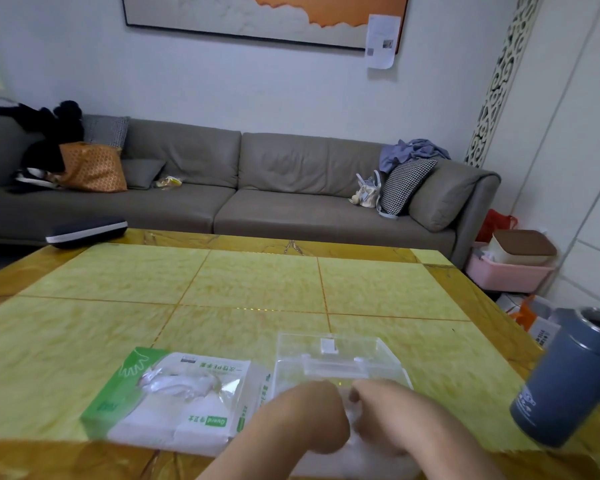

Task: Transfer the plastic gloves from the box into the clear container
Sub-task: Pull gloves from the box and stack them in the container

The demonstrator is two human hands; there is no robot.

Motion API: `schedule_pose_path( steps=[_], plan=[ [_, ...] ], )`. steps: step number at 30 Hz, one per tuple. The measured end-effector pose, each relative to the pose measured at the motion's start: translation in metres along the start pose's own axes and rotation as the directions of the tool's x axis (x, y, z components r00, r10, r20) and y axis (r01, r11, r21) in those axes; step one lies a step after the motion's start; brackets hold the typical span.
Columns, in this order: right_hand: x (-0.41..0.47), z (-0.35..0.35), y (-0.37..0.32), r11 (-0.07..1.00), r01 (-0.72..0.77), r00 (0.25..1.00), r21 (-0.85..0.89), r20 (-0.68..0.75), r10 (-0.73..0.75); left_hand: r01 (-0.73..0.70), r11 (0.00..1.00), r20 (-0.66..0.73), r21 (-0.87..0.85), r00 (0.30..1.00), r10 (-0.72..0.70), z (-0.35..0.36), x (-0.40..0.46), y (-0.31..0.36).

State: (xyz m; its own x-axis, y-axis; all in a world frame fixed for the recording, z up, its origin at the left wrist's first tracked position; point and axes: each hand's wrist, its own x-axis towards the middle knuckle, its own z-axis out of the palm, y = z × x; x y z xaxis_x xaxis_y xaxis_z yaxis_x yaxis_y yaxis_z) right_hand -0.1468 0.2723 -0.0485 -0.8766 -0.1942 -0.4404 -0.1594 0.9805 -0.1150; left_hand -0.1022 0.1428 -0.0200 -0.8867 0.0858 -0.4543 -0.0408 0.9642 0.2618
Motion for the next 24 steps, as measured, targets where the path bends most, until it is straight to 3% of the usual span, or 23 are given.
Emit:
schedule_pose_path(
  steps=[4,7,10,12,14,17,20,24],
  plan=[
    [-0.009,-0.001,0.002,0.995,0.032,0.993,-0.094,-0.108,-0.042,-0.082,0.997,-0.071,0.012,0.994,0.082,-0.002,-0.015,0.001],
    [-0.017,-0.001,0.003,0.993,0.025,0.974,-0.119,-0.221,-0.051,-0.14,0.989,-0.215,-0.035,0.968,0.13,-0.002,-0.028,-0.009],
    [-0.02,-0.001,0.001,1.0,0.013,0.94,0.016,-0.342,-0.007,-0.31,0.939,-0.469,-0.149,0.858,0.209,-0.004,-0.033,-0.032],
    [-0.023,-0.004,-0.008,0.997,0.01,0.901,0.076,-0.434,0.025,-0.36,0.904,-0.627,-0.229,0.765,0.146,-0.008,-0.039,-0.059],
    [-0.029,-0.01,-0.021,0.995,0.034,0.838,0.09,-0.546,0.021,-0.308,0.911,-0.706,-0.272,0.708,0.029,-0.012,-0.042,-0.092],
    [-0.038,-0.014,-0.062,0.975,0.217,0.76,0.049,-0.635,-0.138,-0.1,0.938,-0.727,-0.333,0.66,-0.188,-0.01,-0.044,-0.158],
    [-0.032,-0.011,-0.115,0.893,0.45,0.727,0.023,-0.59,-0.351,0.105,0.93,-0.628,-0.353,0.71,-0.318,-0.003,-0.04,-0.208],
    [-0.002,0.007,-0.178,0.845,0.531,0.772,0.062,-0.447,-0.452,0.09,0.919,-0.575,-0.385,0.755,-0.315,-0.002,-0.039,-0.22]
  ],
)
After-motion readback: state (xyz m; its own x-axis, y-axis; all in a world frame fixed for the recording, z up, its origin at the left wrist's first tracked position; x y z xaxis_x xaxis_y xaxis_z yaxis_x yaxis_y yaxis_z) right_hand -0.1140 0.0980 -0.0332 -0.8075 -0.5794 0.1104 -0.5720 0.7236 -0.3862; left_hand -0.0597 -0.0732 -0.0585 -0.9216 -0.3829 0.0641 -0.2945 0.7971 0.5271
